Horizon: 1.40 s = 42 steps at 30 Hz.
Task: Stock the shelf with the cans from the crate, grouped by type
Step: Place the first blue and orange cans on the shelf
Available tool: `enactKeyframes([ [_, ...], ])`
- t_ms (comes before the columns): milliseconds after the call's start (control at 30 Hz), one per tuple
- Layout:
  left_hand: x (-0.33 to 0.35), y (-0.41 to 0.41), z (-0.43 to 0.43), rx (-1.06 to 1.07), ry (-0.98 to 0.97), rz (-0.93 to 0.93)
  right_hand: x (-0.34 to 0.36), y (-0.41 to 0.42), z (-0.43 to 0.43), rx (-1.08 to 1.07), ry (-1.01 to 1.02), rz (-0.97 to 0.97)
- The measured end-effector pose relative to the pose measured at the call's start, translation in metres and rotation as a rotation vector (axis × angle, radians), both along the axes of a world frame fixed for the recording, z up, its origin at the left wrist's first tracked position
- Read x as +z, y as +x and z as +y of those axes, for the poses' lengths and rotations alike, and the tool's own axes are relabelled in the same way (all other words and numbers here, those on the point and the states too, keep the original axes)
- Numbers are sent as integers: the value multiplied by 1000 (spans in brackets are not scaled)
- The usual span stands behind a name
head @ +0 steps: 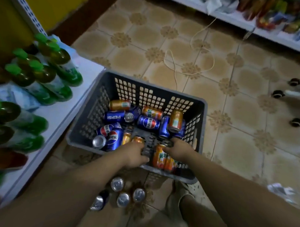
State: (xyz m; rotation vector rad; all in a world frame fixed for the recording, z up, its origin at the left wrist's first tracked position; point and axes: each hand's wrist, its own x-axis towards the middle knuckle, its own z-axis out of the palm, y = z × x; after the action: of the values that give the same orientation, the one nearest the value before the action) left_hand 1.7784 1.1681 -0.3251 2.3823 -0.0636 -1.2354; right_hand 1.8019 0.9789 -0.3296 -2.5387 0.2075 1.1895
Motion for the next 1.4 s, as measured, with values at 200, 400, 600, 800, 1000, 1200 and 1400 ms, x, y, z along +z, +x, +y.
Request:
enactKeyframes([
  [200,-88,32,1,-40,-8,94,-119,20,3,36,-37,115],
  [400,-132,44,5,-145,32,173,-181,21,4,77,-185,119],
  [600,-134,43,8,-80,-3,254,-170,31,9,-71,31,51],
  [800,-71,41,22,122,-152,231,-93,30,34,-401,313,-169],
  [1000,53,31,61,408,-284,-77,58,51,79,-484,616,-311],
  [1200,199,-2,107,654,-433,-465,207,33,146,-513,915,-419],
  [1400,315,-72,166,786,-603,-517,334,-19,204,-290,1135,-382],
])
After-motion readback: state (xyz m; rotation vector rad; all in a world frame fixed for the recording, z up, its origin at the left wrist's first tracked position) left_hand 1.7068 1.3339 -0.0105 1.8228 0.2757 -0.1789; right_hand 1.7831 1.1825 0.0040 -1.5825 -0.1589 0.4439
